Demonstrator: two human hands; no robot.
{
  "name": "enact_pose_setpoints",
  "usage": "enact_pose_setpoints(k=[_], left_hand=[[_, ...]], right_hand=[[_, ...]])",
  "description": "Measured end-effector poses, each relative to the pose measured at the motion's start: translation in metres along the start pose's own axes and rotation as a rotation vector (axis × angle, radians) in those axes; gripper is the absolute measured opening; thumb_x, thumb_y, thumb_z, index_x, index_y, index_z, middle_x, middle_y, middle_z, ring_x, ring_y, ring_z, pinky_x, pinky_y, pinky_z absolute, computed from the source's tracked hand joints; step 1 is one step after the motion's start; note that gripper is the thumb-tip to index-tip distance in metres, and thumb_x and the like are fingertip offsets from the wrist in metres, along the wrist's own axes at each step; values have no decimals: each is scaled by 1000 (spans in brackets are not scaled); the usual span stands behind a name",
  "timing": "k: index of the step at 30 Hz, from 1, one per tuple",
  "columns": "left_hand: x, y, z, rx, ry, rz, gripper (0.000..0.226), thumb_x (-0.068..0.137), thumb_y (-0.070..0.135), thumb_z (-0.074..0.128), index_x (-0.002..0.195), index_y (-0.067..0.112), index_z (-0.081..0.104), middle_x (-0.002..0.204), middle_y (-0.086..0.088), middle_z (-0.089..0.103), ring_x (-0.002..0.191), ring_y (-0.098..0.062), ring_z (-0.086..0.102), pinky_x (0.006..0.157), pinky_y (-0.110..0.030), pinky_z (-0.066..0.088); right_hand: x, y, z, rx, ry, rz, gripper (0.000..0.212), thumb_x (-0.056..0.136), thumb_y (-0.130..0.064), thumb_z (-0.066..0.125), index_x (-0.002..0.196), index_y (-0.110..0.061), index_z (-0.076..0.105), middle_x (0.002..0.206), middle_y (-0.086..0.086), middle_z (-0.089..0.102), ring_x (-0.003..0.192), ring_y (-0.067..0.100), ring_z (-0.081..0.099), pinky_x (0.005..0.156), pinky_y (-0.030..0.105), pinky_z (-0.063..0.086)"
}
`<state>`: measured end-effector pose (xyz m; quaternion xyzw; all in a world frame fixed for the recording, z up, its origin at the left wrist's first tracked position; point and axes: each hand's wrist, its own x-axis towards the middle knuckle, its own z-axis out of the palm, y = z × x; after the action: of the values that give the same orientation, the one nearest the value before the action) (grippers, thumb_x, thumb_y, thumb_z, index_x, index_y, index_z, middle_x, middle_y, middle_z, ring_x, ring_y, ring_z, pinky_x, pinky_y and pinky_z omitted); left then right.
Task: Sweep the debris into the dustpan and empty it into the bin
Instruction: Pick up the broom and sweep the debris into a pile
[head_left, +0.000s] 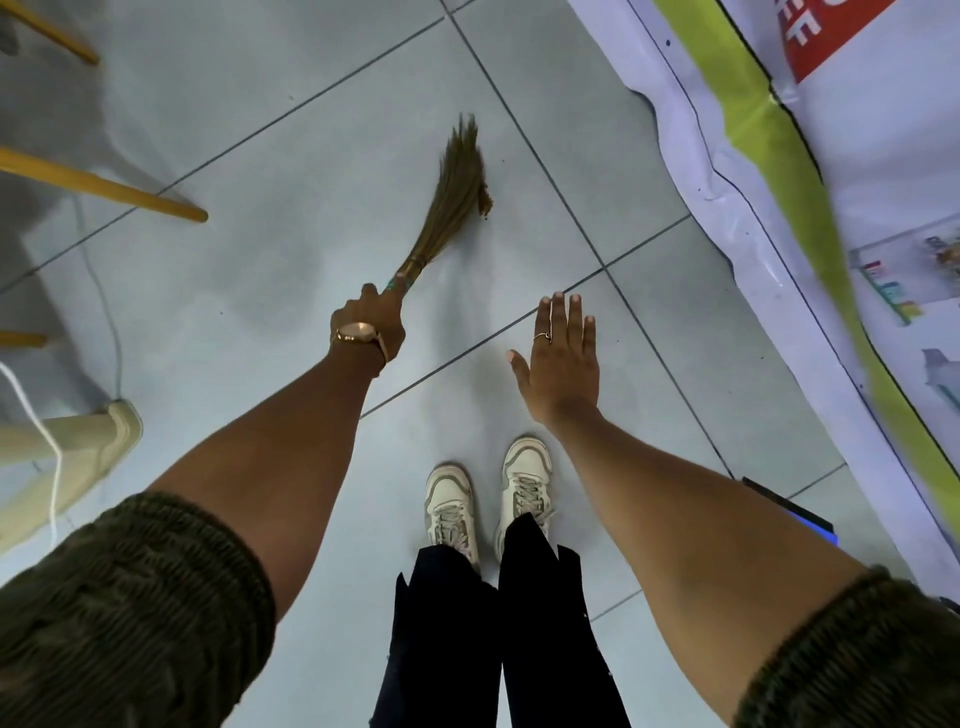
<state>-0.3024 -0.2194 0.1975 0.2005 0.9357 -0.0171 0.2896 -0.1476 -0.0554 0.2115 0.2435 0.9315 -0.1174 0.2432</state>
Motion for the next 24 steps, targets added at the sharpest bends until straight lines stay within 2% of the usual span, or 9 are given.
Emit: enact_pose_setpoints(k=[6, 10, 12, 15, 19, 24], left_hand=[[-65, -18, -18, 73, 45, 48, 57, 95, 15, 42, 148, 29, 25, 112, -20, 53, 86, -43, 63, 71, -44, 47], [-122, -11, -44, 71, 109, -5, 63, 94, 13, 43, 150, 26, 17, 114, -16, 51, 84, -40, 64, 61, -39, 38], [-147, -1, -54, 25, 109, -57, 64, 94, 12, 44, 151, 19, 15, 121, -16, 49, 88, -41, 63, 61, -40, 37], [-175, 20, -58, -101, 111, -94, 58, 91, 11, 47, 146, 14, 28, 123, -19, 47, 89, -46, 61, 68, -45, 44], [-200, 63, -33, -242, 60, -10, 50, 88, 11, 51, 136, 13, 37, 120, -20, 48, 88, -49, 59, 75, -51, 48], [-215, 120, 35, -232, 15, 131, 46, 91, 13, 51, 134, 9, 37, 119, -22, 53, 95, -46, 59, 74, -52, 49]], right_hand=[[-49, -19, -22, 50, -9, 47, 74, 101, -44, 31, 152, -3, -1, 163, 15, -2, 151, 30, -8, 124, 44, -1], [-96, -23, -40, 158, -21, 131, 71, 101, -41, 33, 153, -3, 2, 163, 15, 3, 151, 31, -5, 124, 45, 0], [-120, -18, -47, 212, -24, 190, 68, 101, -39, 34, 153, -3, 7, 162, 15, 9, 151, 31, -2, 124, 46, 2], [-150, 2, -45, 264, -61, 270, 65, 101, -38, 33, 152, -4, 13, 161, 14, 15, 151, 31, 1, 125, 46, 3], [-184, 52, -27, 311, -104, 390, 59, 102, -35, 32, 151, -6, 18, 160, 14, 19, 151, 30, 5, 124, 45, 6], [-220, 138, 21, 356, -121, 566, 54, 102, -29, 35, 149, -5, 25, 155, 14, 28, 148, 29, 16, 123, 45, 14]])
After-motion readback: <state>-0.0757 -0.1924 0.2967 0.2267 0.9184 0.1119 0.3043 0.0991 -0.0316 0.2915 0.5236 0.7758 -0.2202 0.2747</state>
